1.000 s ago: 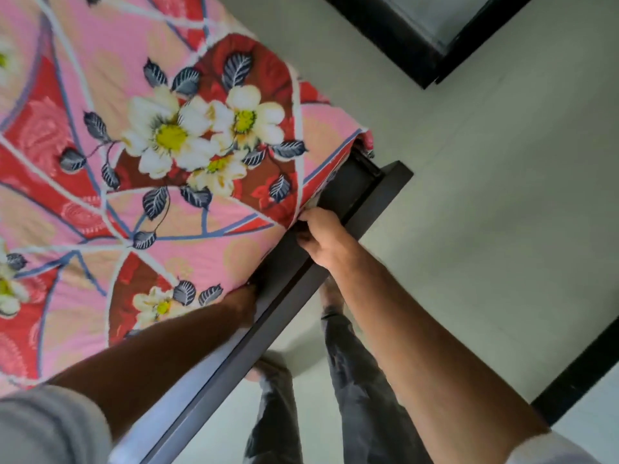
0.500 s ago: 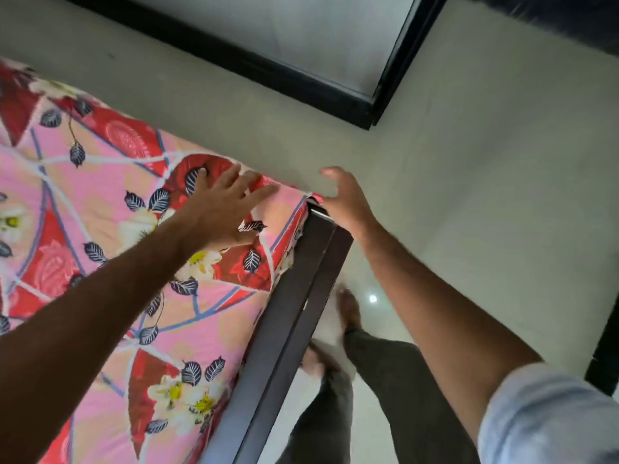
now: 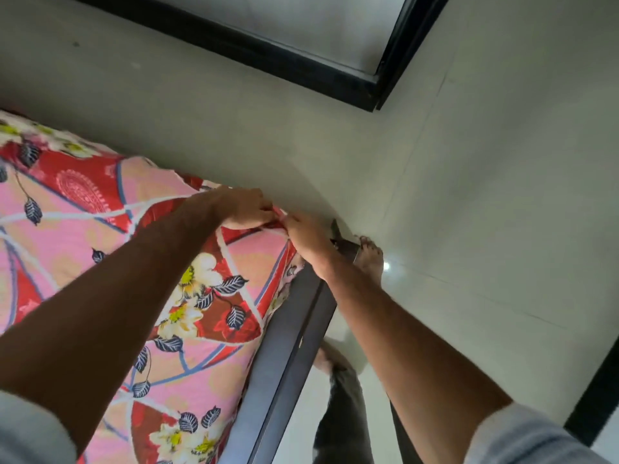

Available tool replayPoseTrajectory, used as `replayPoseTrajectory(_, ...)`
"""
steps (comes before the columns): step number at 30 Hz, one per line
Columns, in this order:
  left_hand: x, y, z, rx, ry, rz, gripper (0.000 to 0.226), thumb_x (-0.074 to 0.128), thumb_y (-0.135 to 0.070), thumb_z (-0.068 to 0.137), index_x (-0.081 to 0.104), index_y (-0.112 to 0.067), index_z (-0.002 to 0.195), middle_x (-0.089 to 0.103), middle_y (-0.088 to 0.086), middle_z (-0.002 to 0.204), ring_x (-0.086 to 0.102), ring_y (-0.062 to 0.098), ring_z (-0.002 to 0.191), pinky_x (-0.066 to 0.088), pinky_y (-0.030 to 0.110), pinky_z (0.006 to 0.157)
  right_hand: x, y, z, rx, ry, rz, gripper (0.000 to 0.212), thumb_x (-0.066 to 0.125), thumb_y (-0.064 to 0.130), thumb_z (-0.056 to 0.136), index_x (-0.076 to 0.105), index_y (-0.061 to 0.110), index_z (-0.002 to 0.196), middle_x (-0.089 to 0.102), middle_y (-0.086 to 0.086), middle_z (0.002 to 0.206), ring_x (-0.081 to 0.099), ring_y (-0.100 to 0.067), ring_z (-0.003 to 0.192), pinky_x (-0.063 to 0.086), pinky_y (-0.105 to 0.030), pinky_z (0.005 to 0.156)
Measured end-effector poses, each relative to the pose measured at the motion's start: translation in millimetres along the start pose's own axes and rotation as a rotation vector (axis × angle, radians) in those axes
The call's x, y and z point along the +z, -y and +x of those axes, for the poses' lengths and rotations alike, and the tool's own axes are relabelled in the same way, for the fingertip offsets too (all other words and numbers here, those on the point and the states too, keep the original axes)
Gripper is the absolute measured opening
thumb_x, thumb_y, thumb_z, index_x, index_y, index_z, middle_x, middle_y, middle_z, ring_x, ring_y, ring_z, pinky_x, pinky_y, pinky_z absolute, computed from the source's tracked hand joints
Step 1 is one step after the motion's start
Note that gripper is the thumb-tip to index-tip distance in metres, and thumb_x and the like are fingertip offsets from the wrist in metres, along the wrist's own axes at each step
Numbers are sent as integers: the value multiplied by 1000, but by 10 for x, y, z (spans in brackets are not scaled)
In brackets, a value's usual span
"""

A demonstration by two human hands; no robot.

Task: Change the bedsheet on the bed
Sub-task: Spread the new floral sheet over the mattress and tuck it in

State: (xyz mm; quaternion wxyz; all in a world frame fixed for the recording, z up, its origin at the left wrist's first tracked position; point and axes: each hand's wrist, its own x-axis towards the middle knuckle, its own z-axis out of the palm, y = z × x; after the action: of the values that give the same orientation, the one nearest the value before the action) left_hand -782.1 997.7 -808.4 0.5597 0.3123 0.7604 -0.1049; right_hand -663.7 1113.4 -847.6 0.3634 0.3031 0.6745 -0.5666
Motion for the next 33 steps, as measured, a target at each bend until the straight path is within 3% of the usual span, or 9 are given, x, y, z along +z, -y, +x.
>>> replayPoseTrajectory(3, -58, 21, -7, -12, 11, -12, 74, 15, -59, 96, 58, -14, 136, 58, 9, 135, 50, 31, 123, 42, 44, 103, -88, 96, 81, 43, 92, -112, 44, 43, 41, 97, 72, 8, 103, 72, -18, 102, 69, -33, 90, 55, -47, 81)
replayPoseTrajectory(7, -8, 21, 76, 50, 19, -16, 81, 6, -69, 83, 60, -16, 112, 63, 10, 111, 56, 27, 100, 45, 39, 88, -2, 141, 46, 134, 200, 29, 61, 28, 52, 99, 65, 8, 118, 69, -15, 116, 65, -25, 98, 53, -35, 91)
replayPoseTrajectory(11, 8, -65, 141, -2, 49, -176, 31, 29, -47, 109, 51, -25, 105, 62, 3, 97, 61, 16, 85, 46, 33, 80, -93, -21, 13, 278, 307, 277, 46, 27, 37, 107, 57, 15, 80, 63, -1, 63, 62, -14, 55, 48, -17, 48)
replayPoseTrajectory(16, -40, -201, 171, -77, 125, -226, 37, 27, -54, 108, 55, -30, 110, 61, -9, 93, 58, 7, 80, 42, 28, 80, -87, -91, 75, 364, 344, 376, 49, 26, 41, 106, 57, 13, 80, 62, -7, 69, 61, -17, 49, 50, -18, 41)
replayPoseTrajectory(20, -34, -251, 178, -74, 102, -187, 53, 26, -54, 108, 66, -20, 115, 68, -6, 91, 65, 10, 81, 46, 30, 83, -51, -96, 44, 368, 229, 428, 48, 30, 36, 107, 59, 11, 79, 63, -8, 68, 62, -17, 49, 50, -18, 43)
replayPoseTrajectory(24, -46, -244, 214, 22, -128, 123, 45, 35, -42, 108, 67, -11, 103, 71, 11, 100, 62, 23, 82, 45, 33, 78, 34, -335, -69, 177, -24, 120, 28, 47, 25, 101, 62, 4, 113, 68, -12, 104, 68, -24, 92, 54, -32, 79)
replayPoseTrajectory(28, -19, -278, 185, 146, -424, 286, 34, 40, -34, 106, 63, -11, 94, 63, 7, 83, 56, 23, 72, 50, 35, 69, 49, -294, -729, 147, -191, 478, 20, 51, 11, 98, 52, 9, 118, 61, -2, 111, 58, 5, 89, 46, -7, 72)
replayPoseTrajectory(31, 36, -292, 166, 137, -225, 57, 38, 46, -47, 103, 61, -14, 92, 64, 6, 88, 59, 23, 76, 48, 35, 69, 235, -184, -1144, 195, -153, 664, 13, 49, 16, 102, 59, 19, 94, 65, 4, 94, 64, 1, 77, 45, -8, 60)
replayPoseTrajectory(33, 82, -327, 129, 133, -39, -113, 48, 48, -58, 96, 65, -14, 105, 63, 9, 101, 61, 28, 91, 50, 39, 80, 461, -18, -1335, 193, 8, 766, 26, 42, 38, 106, 61, 25, 95, 70, 12, 86, 67, 4, 70, 48, -17, 60)
